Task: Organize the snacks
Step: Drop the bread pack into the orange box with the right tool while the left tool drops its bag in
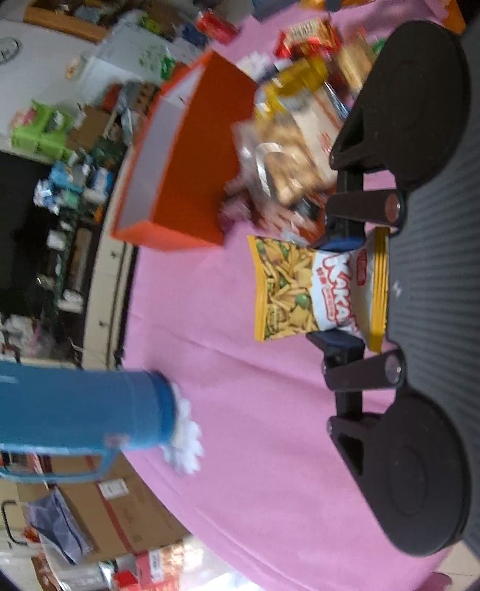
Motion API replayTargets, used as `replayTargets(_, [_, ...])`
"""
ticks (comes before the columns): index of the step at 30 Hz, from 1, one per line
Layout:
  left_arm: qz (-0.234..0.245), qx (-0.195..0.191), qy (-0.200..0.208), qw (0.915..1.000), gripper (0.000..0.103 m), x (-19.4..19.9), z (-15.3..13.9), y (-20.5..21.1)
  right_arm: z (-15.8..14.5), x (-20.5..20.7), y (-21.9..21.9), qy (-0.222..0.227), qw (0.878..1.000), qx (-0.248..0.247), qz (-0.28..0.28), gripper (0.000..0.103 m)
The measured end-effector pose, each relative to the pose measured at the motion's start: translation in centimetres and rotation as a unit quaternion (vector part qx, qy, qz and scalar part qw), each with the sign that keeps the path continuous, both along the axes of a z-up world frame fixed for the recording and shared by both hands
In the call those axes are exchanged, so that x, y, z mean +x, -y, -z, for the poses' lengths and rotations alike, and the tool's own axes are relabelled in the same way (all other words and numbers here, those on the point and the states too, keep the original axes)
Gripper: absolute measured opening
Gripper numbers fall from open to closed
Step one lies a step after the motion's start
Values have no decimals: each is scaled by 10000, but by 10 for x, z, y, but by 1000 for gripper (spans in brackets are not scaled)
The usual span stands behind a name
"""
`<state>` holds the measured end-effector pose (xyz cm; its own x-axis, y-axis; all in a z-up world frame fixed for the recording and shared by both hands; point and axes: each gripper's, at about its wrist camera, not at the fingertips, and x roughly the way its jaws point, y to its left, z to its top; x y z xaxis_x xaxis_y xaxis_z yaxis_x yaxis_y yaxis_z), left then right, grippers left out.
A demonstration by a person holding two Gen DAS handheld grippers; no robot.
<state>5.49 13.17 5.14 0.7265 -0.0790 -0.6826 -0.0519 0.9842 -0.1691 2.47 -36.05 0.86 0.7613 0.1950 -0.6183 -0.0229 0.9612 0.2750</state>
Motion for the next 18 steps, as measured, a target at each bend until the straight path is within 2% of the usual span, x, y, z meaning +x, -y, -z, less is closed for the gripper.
replayTargets(5, [337,-173,373,9986,40,53,-38,25,-53,42,-10,598,9978,95,-265,21])
replayTargets(10, [551,-382,698,9953,40,133,-61,65,-93,133,-38,978,9936,13,-564,21])
replayTargets(13, [641,-541,670,9942,39,181,-59,88,-93,187,-61,964,9930,29,-686,21])
replayTargets(18, [763,-639,383,9943,39,240,-31,118,-58,255,-90,589,9949,-41,-823,21])
